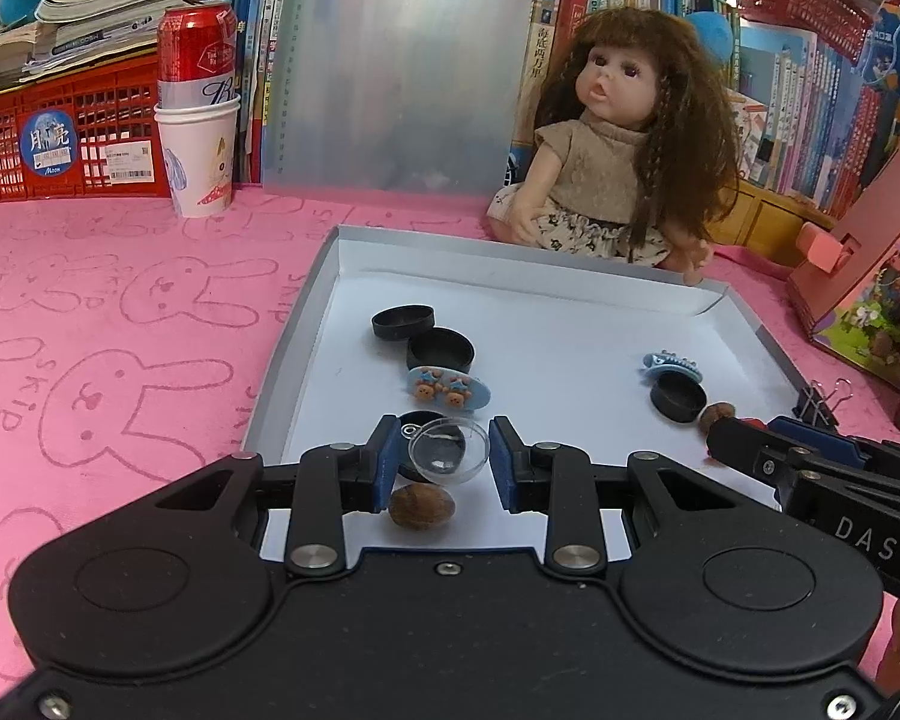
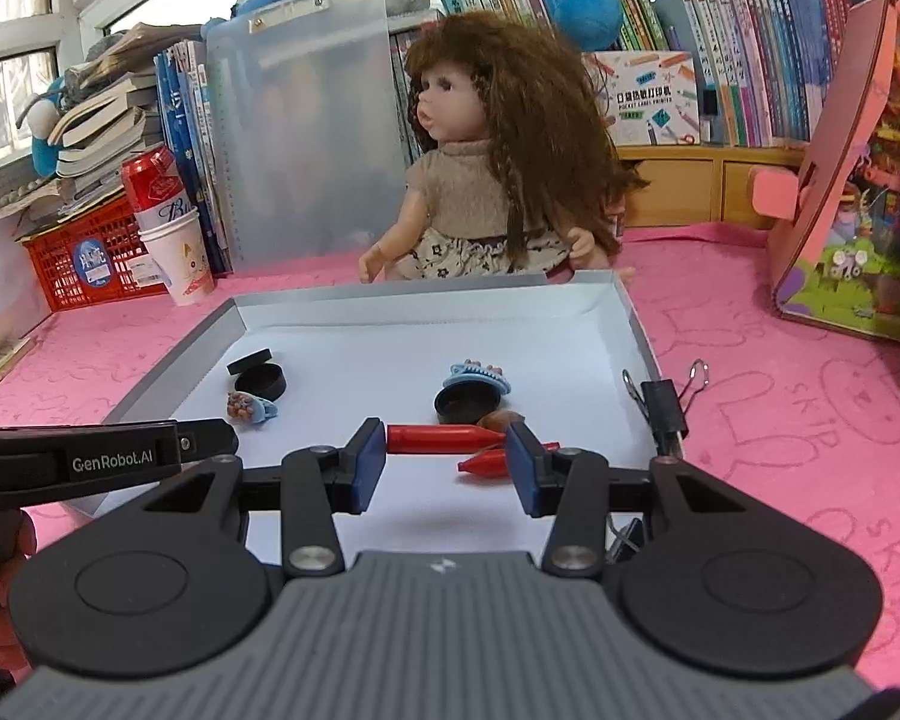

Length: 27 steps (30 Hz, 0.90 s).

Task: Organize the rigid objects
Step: 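Lower the cap onto a black lid with the left tool while the right tool releases the marker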

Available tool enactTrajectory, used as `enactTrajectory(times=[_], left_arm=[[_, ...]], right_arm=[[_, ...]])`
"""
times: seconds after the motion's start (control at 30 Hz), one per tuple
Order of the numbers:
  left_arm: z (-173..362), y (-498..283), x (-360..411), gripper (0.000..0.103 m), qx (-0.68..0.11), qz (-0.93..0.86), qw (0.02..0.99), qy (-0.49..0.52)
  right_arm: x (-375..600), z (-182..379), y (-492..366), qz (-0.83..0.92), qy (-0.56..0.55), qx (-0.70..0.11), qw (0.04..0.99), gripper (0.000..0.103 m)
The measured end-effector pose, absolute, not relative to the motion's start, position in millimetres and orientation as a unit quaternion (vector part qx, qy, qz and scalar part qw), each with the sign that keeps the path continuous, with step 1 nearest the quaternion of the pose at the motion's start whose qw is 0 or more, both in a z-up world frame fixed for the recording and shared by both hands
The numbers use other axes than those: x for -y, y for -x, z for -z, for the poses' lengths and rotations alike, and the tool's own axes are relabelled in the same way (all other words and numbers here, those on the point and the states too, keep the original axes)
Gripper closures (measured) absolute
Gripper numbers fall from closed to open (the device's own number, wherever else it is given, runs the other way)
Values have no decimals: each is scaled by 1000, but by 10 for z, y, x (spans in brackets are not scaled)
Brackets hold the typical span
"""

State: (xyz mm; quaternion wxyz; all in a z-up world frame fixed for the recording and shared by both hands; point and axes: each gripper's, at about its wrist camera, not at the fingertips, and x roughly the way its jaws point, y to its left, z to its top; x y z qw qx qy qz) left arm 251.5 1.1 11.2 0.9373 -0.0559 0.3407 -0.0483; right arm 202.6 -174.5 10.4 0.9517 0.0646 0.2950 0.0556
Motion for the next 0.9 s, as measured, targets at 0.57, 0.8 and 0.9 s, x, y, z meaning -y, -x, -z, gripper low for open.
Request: enactTrajectory(times=[0.57, 0.8, 0.9], left_arm=[[-34, -2856, -40, 75, -355, 36, 932, 62], [-49, -2819, 51, 75, -347, 43, 936, 37], [-74, -2787, 80, 72, -343, 45, 938, 31]], right_arm=[[1786, -31, -2288, -64, -75, -311, 945, 53], [1746, -17, -2317, -72, -72, -312, 945, 51], [1742, -16, -2295, -73, -73, -308, 946, 51]])
